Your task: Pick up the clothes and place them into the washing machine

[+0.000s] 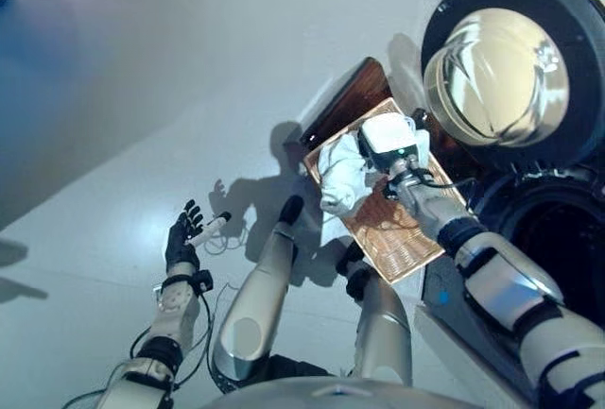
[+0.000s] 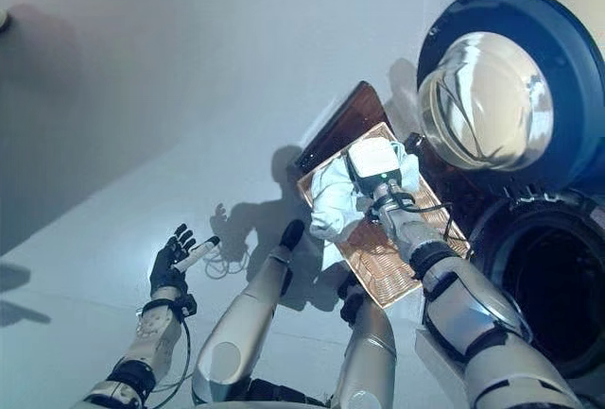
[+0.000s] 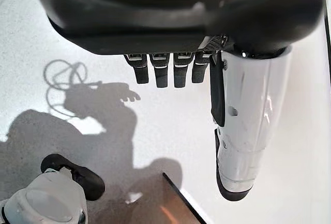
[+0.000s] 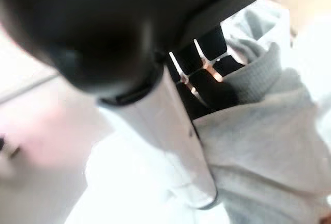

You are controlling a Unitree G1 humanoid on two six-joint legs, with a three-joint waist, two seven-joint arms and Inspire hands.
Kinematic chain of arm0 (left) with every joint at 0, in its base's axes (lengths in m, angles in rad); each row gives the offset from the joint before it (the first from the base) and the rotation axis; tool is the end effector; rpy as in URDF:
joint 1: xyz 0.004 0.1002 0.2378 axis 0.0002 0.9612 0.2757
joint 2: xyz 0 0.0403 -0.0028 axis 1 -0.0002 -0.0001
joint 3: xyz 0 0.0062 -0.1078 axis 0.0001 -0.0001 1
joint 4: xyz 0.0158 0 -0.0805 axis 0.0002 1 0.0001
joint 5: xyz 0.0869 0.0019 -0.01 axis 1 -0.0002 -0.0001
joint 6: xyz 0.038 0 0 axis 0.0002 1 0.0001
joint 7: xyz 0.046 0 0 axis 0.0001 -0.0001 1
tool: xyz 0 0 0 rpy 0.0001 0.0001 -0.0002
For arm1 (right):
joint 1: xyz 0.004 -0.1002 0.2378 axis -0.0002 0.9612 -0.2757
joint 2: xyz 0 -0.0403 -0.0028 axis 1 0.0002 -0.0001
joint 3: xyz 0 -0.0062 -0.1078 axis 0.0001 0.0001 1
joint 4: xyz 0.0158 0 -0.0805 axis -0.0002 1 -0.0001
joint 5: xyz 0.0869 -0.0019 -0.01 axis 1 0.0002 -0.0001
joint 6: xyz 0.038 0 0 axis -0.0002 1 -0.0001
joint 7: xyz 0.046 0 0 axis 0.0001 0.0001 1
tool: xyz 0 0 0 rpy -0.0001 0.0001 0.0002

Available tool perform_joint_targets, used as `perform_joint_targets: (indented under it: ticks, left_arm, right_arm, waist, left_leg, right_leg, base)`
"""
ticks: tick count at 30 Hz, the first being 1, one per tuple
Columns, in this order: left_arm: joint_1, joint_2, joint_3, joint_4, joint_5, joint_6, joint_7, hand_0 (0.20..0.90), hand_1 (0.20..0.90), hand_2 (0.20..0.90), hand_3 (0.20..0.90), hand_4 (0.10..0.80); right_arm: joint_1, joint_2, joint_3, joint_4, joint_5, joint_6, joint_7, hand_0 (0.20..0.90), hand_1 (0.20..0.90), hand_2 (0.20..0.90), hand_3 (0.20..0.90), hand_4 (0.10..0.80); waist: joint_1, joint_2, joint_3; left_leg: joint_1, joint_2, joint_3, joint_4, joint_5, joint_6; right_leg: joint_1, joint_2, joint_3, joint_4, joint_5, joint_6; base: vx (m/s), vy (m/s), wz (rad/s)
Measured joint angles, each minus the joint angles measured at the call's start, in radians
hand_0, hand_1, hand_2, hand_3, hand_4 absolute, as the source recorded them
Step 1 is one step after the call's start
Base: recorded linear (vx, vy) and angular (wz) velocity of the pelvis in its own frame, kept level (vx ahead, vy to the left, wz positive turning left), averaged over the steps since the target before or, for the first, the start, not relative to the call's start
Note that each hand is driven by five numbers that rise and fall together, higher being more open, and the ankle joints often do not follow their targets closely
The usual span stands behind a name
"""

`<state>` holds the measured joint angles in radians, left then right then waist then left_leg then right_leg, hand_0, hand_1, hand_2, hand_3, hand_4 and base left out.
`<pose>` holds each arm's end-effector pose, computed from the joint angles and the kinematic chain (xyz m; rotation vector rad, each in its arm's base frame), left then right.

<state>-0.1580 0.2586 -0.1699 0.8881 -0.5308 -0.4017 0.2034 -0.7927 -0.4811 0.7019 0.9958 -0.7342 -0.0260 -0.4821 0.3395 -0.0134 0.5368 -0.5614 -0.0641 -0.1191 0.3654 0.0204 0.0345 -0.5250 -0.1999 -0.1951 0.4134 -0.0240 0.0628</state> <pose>0.1797 0.2103 -0.0473 -0.1037 0.3458 0.3679 0.3118 -0.2001 0.0648 -1.6450 -0.2060 0.0330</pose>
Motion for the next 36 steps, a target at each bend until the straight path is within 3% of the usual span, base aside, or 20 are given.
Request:
perform_joint_targets:
  ticks: [6,14,25,36]
  left_arm:
    - [0.007,-0.020,-0.001,0.028,-0.013,-0.004,0.016,0.900,0.900,0.900,0.900,0.800]
    - [0.014,-0.029,0.009,0.028,-0.027,-0.024,0.017,0.900,0.900,0.900,0.900,0.800]
    - [0.014,-0.029,0.042,0.049,-0.027,-0.035,0.034,0.900,0.900,0.900,0.900,0.800]
    - [0.021,-0.037,0.043,0.066,-0.029,-0.037,0.034,0.900,0.900,0.900,0.900,0.800]
  right_arm:
    - [0.091,0.046,-0.097,-0.046,0.148,-0.019,-0.006,0.200,0.200,0.200,0.200,0.300]
    - [0.246,0.083,-0.229,-0.141,0.380,-0.052,-0.023,0.200,0.200,0.200,0.200,0.300]
    - [0.365,0.133,-0.337,-0.243,0.515,-0.107,-0.021,0.200,0.200,0.200,0.200,0.300]
    - [0.502,0.231,-0.437,-0.323,0.922,-0.212,0.029,0.200,0.200,0.200,0.200,0.300]
  waist:
    - [-0.057,0.002,0.001]
    - [-0.112,0.005,0.002]
    - [-0.144,0.009,0.003]
    - [-0.167,0.012,0.002]
  left_leg:
    - [0.038,0.015,0.073,0.006,-0.018,0.020]
    - [0.054,0.033,0.172,0.023,-0.051,0.051]
    - [0.057,0.051,0.226,0.075,-0.101,0.053]
    - [0.081,0.066,0.282,0.096,-0.142,0.058]
  right_leg:
    - [0.028,0.025,0.074,-0.060,0.025,0.014]
    - [0.023,0.031,0.155,-0.087,0.037,0.020]
    - [0.008,0.050,0.212,-0.071,0.043,0.019]
    - [0.010,0.062,0.264,-0.066,0.068,0.028]
  base:
    - [0.005,0.073,-0.38]
    - [0.010,0.049,-0.33]
    - [0.017,0.015,-0.17]
    - [0.021,0.023,-0.15]
